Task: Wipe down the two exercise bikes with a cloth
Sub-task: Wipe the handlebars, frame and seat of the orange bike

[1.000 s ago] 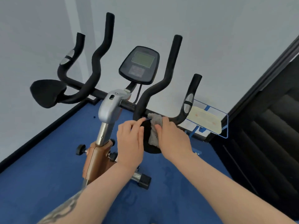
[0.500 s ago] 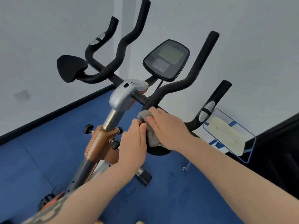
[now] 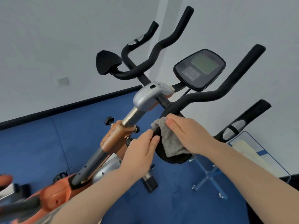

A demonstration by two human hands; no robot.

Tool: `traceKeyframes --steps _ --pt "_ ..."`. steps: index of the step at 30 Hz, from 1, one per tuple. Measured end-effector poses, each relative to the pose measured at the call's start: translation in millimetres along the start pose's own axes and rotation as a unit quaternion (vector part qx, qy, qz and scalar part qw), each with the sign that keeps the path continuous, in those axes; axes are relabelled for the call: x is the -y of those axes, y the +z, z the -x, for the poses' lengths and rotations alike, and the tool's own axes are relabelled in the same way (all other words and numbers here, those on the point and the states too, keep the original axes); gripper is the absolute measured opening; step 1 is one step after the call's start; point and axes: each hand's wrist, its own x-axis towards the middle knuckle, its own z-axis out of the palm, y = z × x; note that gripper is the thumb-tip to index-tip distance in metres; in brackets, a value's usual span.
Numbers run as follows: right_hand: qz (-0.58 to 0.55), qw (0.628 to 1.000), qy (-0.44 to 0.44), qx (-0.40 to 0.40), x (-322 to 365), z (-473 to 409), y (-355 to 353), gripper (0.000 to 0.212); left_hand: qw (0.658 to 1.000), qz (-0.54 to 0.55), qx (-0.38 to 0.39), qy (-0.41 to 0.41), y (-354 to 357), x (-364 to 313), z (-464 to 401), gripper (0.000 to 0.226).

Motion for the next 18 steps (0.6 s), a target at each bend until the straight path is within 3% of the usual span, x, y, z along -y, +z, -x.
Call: traceKeyframes --steps 4,8,13,18 --pt "0.097 0.995 0.035 -0.016 15.6 -9.1 9.2 0.020 0.999 0.042 -0.028 0.016 -0.3 -8.4 -1.8 0.011" --pt "0.030 0.981 0.169 -0.093 13.9 21.6 20.1 0.027 0.995 0.072 -0.028 0.056 -1.2 -15.6 -6.6 0.026" --pt "0.080 0.948 0.288 -0.106 32.5 18.1 25.3 0.037 0.992 0.043 0.004 0.121 -11.3 -22.7 -27.5 0.033" --pt "-0.030 0.889 0.387 -0.242 57.5 48.4 53.5 0.028 0.983 0.026 0.066 0.170 -13.4 -26.4 -40.8 0.036"
